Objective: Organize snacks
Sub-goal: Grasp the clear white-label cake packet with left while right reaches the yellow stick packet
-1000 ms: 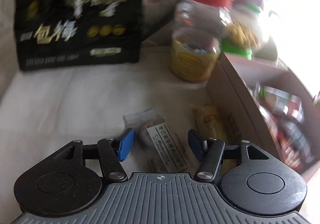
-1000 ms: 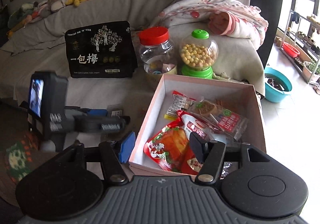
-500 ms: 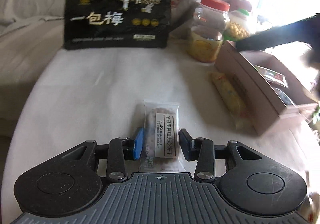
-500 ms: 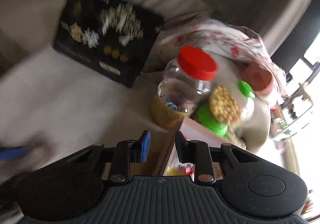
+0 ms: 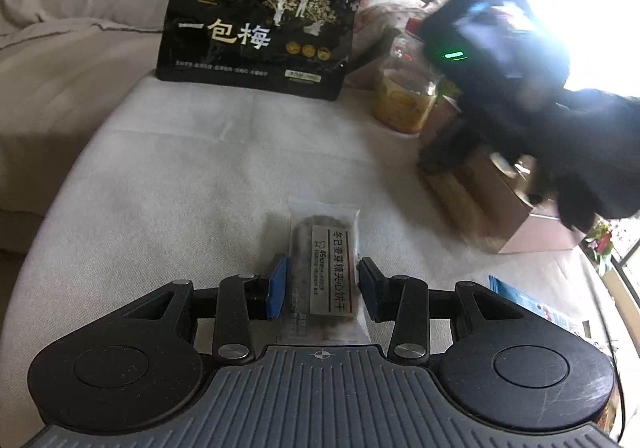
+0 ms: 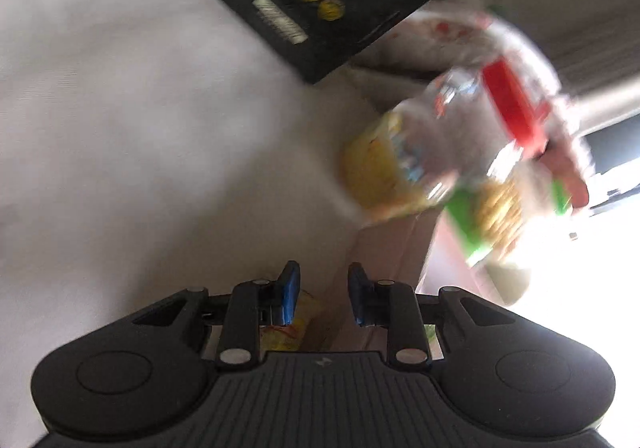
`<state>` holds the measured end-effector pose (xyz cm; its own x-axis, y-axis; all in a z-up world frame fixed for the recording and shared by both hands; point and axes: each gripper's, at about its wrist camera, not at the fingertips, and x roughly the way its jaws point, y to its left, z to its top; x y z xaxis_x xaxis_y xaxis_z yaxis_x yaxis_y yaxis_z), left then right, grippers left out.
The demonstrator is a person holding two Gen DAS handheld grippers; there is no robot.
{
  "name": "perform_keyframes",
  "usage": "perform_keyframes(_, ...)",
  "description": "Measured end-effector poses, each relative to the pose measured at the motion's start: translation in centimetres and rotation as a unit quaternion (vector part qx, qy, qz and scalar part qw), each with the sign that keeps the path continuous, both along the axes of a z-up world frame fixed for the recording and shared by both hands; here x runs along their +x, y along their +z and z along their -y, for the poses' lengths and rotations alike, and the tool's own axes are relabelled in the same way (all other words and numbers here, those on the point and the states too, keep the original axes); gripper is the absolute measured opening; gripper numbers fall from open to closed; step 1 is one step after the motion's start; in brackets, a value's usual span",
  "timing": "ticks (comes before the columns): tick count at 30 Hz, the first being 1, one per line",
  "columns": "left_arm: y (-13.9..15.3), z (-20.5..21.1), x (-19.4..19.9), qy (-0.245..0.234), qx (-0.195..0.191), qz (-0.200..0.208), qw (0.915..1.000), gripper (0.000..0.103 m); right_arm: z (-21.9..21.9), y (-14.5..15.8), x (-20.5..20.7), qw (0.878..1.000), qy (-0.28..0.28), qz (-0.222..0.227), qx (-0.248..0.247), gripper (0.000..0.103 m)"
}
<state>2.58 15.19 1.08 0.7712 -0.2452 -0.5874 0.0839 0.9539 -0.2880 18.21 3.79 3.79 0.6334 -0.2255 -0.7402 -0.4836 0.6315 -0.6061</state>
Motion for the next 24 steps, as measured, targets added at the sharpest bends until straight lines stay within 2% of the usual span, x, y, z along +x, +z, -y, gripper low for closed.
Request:
perform_keyframes(2,-0.1,-0.1,-0.1,0.002,-0.003,0.002,1.0000,0.044,1.2,1.4,-1.7,0.997,-0.001,-0.047,0.055,0.025)
perform_keyframes(4,-0.1,-0.2,0.0,0.004,-0.008,0.000,1.0000,0.044,2.5,2.9,-3.2,0.990,-0.013,-0.076,0.115,0.025)
perform_keyframes(8,0.1,0.0,-0.5,0.000,-0.008,-0.005,1.0000,0.044,5.7,5.4,-7.0,0.971,-0.028,-0.077,0.225,0.030)
perform_keyframes(11,0.1,0.1,-0.9,-0.002,-0.009,-0.007,0.9999,0.044,7.9,5.6,-9.1,0.952,-0.034,-0.100,0.287,0.043)
perform_keyframes(13,0.1,0.2,-1.1,-0.001,-0.009,-0.009,0.9999,0.044,8.9,5.0,-10.1,0.945,-0.038,-0.110,0.306,0.049)
perform_keyframes(19,0.5,1.4,-1.3,-0.004,0.008,-0.017,0.9998,0.044,10.0,2.5,-8.9,0.938,-0.050,-0.112,0.324,0.049)
perform_keyframes(24,0.5,2.4,-1.3,-0.011,0.024,-0.021,0.9994,0.045,9.9,0.7,-9.0,0.939,-0.048,-0.104,0.325,0.047)
